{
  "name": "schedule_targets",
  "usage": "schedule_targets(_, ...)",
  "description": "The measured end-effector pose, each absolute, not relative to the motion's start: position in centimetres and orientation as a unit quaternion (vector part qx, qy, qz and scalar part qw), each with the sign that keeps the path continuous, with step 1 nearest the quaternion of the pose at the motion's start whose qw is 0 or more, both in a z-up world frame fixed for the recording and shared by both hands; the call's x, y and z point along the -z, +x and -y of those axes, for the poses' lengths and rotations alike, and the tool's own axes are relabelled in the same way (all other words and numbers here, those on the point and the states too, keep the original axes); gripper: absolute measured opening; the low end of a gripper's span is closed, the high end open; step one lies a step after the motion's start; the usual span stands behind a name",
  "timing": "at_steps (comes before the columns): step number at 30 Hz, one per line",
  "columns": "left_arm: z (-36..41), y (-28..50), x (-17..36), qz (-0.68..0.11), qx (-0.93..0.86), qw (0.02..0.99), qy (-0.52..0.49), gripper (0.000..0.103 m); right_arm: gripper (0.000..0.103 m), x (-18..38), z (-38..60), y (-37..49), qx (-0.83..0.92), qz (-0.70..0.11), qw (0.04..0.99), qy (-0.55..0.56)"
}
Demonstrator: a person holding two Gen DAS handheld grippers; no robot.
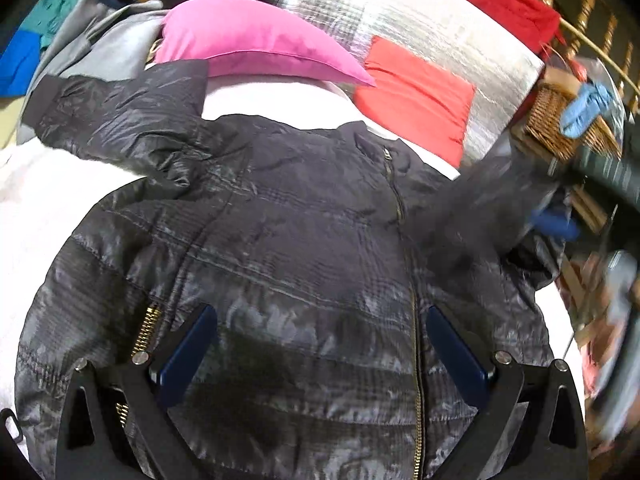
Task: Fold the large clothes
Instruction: 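Lift the sleeve cuff with the right gripper and fold it across the jacket body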
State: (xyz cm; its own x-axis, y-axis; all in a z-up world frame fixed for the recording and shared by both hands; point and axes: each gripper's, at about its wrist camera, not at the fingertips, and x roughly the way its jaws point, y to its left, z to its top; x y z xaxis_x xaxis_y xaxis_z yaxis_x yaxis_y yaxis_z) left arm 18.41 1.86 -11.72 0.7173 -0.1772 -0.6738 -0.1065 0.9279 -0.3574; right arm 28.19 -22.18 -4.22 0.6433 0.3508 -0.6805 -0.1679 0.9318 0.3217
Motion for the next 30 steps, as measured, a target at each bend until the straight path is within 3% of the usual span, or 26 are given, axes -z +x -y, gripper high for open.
schedule_targets(10,-2.7,18.9,12.4,-0.385,0.062,0.884,-0.257,0.103,0.085,8.1,28.1,19.3,-0.119,-0.325,0.904,0.250)
schedule_targets(20,-0.8,22.9,11.7,-0.426,0.202,0.759,-0.449,0.103,0.085,10.0,31.4,14.7,-0.092,-0.275,0.898,0.332)
schedule_targets(30,7.0,32.0,13.1,-0.482,0.186,0.742,-0.426,0.100,0.085,10.1,32.9,14.2,-0.107,-0.262,0.892,0.354)
